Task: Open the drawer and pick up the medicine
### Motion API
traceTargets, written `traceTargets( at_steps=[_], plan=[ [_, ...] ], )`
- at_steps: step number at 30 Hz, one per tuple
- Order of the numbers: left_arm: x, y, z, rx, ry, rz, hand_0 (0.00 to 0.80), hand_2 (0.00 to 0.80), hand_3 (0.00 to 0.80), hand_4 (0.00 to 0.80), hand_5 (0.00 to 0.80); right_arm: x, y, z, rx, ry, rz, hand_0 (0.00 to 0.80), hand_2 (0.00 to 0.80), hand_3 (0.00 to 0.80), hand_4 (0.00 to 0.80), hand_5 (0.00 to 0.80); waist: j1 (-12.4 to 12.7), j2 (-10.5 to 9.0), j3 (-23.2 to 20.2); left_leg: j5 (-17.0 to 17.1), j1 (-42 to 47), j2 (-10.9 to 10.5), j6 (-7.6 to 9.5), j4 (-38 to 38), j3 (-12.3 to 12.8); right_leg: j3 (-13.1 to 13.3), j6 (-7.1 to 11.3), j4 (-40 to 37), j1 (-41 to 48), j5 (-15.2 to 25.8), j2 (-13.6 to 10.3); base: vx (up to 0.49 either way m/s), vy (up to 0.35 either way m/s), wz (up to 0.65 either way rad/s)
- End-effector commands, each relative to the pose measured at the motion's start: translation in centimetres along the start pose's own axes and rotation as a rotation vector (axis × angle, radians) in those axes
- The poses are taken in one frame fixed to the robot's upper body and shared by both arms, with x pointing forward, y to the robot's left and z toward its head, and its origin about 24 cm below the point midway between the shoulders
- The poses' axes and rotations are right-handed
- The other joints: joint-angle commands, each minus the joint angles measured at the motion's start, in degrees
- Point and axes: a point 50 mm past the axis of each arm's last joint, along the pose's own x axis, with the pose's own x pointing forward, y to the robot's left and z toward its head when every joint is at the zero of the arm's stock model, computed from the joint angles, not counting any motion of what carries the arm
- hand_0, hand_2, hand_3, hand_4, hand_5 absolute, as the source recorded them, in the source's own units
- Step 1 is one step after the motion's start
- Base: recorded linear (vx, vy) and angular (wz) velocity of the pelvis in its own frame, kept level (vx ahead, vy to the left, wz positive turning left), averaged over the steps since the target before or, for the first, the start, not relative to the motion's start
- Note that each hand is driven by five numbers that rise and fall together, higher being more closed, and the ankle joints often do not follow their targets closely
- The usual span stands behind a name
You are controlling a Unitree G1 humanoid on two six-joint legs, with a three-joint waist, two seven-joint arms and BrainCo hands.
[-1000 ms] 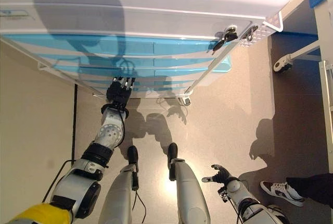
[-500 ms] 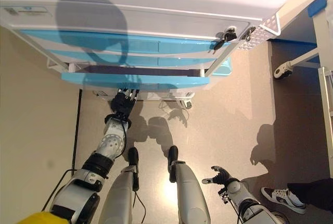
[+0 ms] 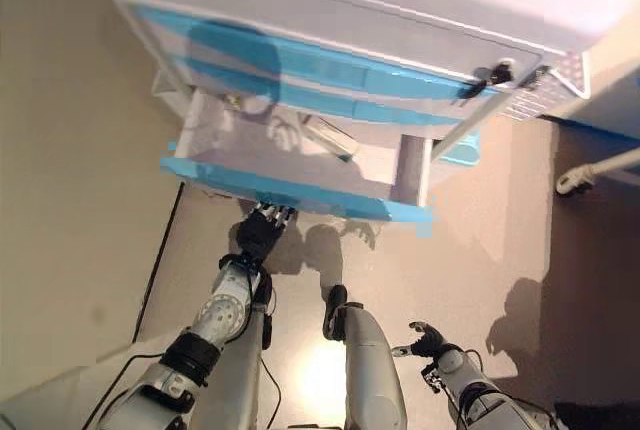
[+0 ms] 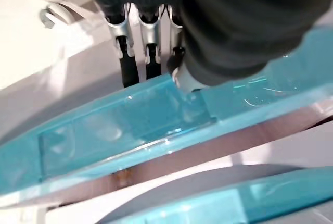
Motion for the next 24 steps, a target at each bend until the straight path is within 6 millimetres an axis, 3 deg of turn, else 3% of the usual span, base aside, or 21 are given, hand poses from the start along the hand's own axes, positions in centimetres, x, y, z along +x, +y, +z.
traceTargets(
  at_steps=[1,8,16,21,22,23,24],
  plan=[
    [-0.8,-7.2,3.2,-0.076,-0.155,-0.417,0.8,0.8,0.8,0.8,0.8,-0.6,0.0,-2.3,-0.029,0.053,-0.004,0.0,0.0,0.0,0.0,0.0,3.08,1.93,-2.61,-2.9,-4.73,-3.22,4.62,6.58,-0.08,-1.26,2.37,-1.69,0.12,6.92,-0.44,-0.032,-0.047,0.56],
    [-4.3,-8.3,5.3,-0.022,-0.176,-0.586,0.8,0.8,0.8,0.8,0.8,-0.8,-0.5,-3.0,-0.069,0.069,-0.011,0.0,0.0,0.0,0.0,0.0,6.01,3.85,-2.41,-2.93,-4.66,-5.18,4.73,8.28,-3.44,-3.89,1.76,1.13,1.66,4.62,-1.73,-0.013,-0.014,0.33],
    [-6.7,-8.4,7.0,0.031,-0.222,-0.665,0.8,0.8,0.8,0.8,0.8,-1.0,-0.8,-3.6,-0.106,0.086,-0.004,0.0,0.0,0.0,0.0,0.0,8.1,4.91,-2.15,-4.09,-3.47,-6.18,4.89,10.37,-4.71,-5.3,1.47,3.66,3.43,2.56,-2.78,0.008,0.016,0.2],
    [-8.0,-6.3,8.2,0.008,-0.273,-0.583,0.8,0.8,0.8,0.8,0.8,-1.2,-0.6,-4.3,-0.117,0.103,0.01,0.0,0.0,0.0,0.0,0.0,8.9,5.15,-2.89,-4.42,-2.07,-6.13,4.94,9.63,-5.04,-5.7,1.58,3.29,4.94,2.01,-3.03,0.031,0.007,0.03],
    [-8.4,-4.8,8.3,-0.023,-0.279,-0.511,0.8,0.8,0.8,0.8,0.8,-1.3,-0.6,-4.9,-0.115,0.122,0.009,0.0,0.0,0.0,0.0,0.0,9.08,5.28,-3.6,-4.4,-1.55,-6.03,4.93,8.92,-5.02,-5.75,1.72,2.84,5.37,1.96,-2.98,0.04,0.004,0.02],
    [-8.4,-4.8,8.3,-0.023,-0.279,-0.511,0.8,0.8,0.8,0.8,0.8,-1.4,-0.6,-4.9,-0.115,0.123,0.009,0.0,0.0,0.0,0.0,0.0,9.06,5.28,-3.62,-4.4,-1.55,-6.03,4.93,8.91,-5.03,-5.76,1.72,2.83,5.37,1.97,-2.97,0.074,0.012,0.02],
    [-8.8,-3.0,8.1,-0.06,-0.267,-0.426,0.8,0.8,0.8,0.8,0.8,-1.4,-0.6,-4.9,-0.121,0.122,0.013,0.0,0.0,0.0,0.0,0.0,9.01,5.2,-4.25,-4.39,-1.2,-5.85,5.0,8.33,-4.86,-5.61,1.9,2.28,5.56,2.17,-2.91,0.035,0.008,0.03]
  ],
)
